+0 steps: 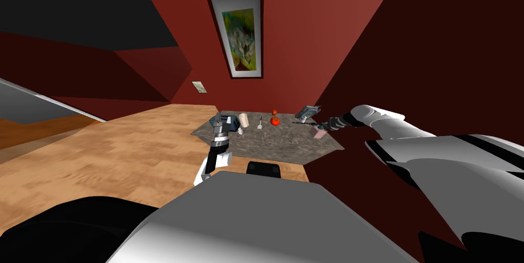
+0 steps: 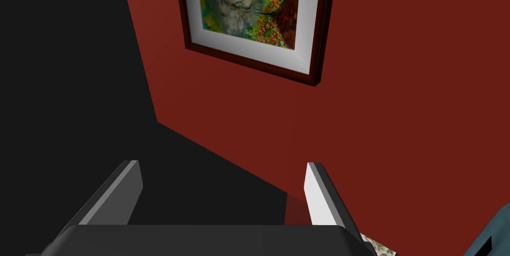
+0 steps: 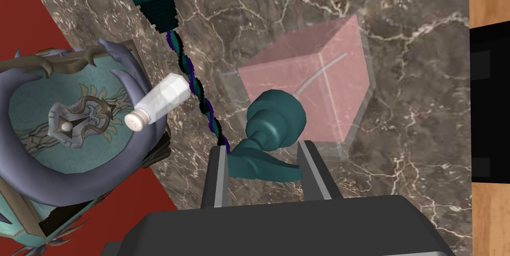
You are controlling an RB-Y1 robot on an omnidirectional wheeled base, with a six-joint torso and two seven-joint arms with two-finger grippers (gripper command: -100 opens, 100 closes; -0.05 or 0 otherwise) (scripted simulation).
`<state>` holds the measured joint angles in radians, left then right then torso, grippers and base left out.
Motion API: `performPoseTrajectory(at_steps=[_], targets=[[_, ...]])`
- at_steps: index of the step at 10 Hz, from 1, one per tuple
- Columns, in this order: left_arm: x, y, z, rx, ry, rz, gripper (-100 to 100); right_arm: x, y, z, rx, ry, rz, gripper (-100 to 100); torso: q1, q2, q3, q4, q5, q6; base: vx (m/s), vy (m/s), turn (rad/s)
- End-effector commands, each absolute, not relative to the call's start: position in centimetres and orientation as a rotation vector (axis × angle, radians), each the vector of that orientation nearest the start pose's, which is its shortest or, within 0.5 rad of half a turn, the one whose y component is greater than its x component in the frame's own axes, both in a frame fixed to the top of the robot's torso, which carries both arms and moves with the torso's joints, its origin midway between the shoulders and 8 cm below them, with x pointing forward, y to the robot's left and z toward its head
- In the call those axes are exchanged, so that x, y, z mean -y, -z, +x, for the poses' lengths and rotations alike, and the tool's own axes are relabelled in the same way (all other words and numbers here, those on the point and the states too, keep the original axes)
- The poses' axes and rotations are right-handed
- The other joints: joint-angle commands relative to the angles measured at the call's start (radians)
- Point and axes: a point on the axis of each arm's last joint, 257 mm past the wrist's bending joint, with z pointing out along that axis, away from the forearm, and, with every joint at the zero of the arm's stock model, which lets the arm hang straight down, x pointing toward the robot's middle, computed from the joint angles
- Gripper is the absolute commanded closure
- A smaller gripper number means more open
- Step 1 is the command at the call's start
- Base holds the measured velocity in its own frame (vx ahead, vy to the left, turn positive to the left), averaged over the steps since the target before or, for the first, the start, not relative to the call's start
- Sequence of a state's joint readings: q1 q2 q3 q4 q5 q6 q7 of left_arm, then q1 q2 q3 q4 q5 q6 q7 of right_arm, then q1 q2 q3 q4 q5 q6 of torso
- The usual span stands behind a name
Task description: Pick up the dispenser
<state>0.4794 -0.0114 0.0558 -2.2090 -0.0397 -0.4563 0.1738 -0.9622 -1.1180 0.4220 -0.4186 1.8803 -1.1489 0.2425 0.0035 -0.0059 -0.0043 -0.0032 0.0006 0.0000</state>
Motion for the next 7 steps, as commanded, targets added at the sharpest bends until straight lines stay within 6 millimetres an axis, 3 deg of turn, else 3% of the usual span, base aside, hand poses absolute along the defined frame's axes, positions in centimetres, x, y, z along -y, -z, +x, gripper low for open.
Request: performPoseTrajectory(at_steps=[1, 7], targets=[[-29.87, 0.89, 36.26, -0.633, 1.364, -0.787, 0, 61.31, 17.16, 50.58, -2.246, 0.51, -1.593, 100, 0.0, 0.0, 0.0, 0.0, 0.0, 0.0, 0.068, 0.063, -0.079], [-29.87, 0.89, 36.26, -0.633, 1.364, -0.787, 0, 62.04, 16.45, 49.62, -2.214, 0.499, -1.627, 100, -0.001, 0.001, 0.0, 0.0, 0.0, -0.001, 0.041, 0.046, -0.052]])
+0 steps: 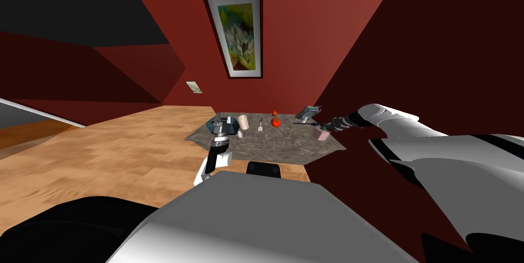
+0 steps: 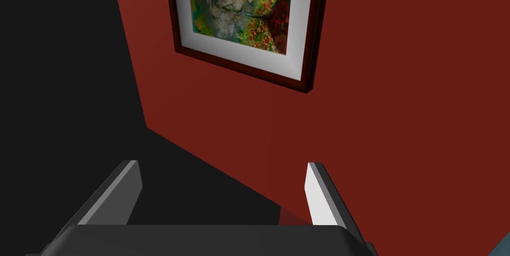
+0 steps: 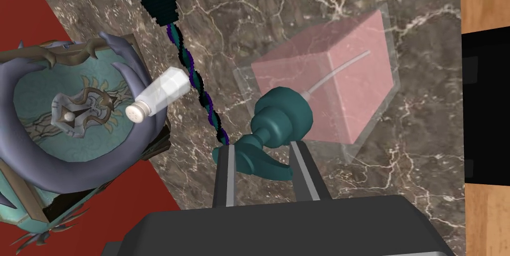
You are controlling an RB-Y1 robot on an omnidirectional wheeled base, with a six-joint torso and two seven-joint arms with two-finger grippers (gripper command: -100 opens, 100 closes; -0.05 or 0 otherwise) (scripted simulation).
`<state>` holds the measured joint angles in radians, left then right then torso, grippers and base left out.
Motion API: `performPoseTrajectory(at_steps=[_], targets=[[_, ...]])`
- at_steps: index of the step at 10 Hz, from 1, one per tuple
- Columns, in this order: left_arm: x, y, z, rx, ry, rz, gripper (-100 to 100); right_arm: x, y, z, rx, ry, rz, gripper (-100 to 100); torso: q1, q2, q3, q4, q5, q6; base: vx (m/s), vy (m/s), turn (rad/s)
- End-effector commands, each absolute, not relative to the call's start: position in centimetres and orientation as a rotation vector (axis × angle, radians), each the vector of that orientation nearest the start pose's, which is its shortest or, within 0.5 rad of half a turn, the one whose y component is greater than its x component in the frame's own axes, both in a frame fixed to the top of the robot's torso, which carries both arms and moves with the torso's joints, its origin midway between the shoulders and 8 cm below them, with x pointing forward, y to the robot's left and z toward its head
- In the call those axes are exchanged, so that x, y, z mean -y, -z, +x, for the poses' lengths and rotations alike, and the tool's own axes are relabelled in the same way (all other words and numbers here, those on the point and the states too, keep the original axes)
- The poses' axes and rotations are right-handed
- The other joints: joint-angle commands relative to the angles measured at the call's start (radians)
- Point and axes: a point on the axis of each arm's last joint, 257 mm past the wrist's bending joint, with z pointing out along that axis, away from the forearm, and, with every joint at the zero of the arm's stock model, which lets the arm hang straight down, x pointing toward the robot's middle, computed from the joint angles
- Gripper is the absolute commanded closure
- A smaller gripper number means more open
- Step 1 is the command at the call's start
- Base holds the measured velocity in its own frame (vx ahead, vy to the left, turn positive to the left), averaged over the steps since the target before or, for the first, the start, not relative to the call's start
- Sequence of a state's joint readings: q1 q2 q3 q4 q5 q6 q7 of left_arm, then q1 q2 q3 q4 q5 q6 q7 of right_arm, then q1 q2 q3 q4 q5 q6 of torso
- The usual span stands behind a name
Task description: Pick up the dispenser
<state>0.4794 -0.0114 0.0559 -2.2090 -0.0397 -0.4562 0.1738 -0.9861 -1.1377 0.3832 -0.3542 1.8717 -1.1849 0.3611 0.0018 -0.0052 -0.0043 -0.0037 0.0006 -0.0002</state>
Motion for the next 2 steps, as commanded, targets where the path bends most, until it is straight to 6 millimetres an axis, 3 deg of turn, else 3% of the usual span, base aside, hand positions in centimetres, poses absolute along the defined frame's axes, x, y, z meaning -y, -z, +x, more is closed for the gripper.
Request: performPoseTrajectory(at_steps=[1, 2], targets=[[-29.87, 0.89, 36.26, -0.633, 1.364, -0.787, 0, 61.94, 16.51, 49.79, -2.22, 0.5, -1.619, 100, 0.0, 0.0, 0.0, 0.0, 0.0, 0.0, 0.015, 0.014, -0.018], [-29.87, 0.88, 36.26, -0.633, 1.364, -0.787, 0, 61.98, 16.5, 49.75, -2.218, 0.501, -1.622, 0, -0.001, 0.001, 0.0, 0.0, 0.0, -0.001, 0.0, 0.0, 0.0]])
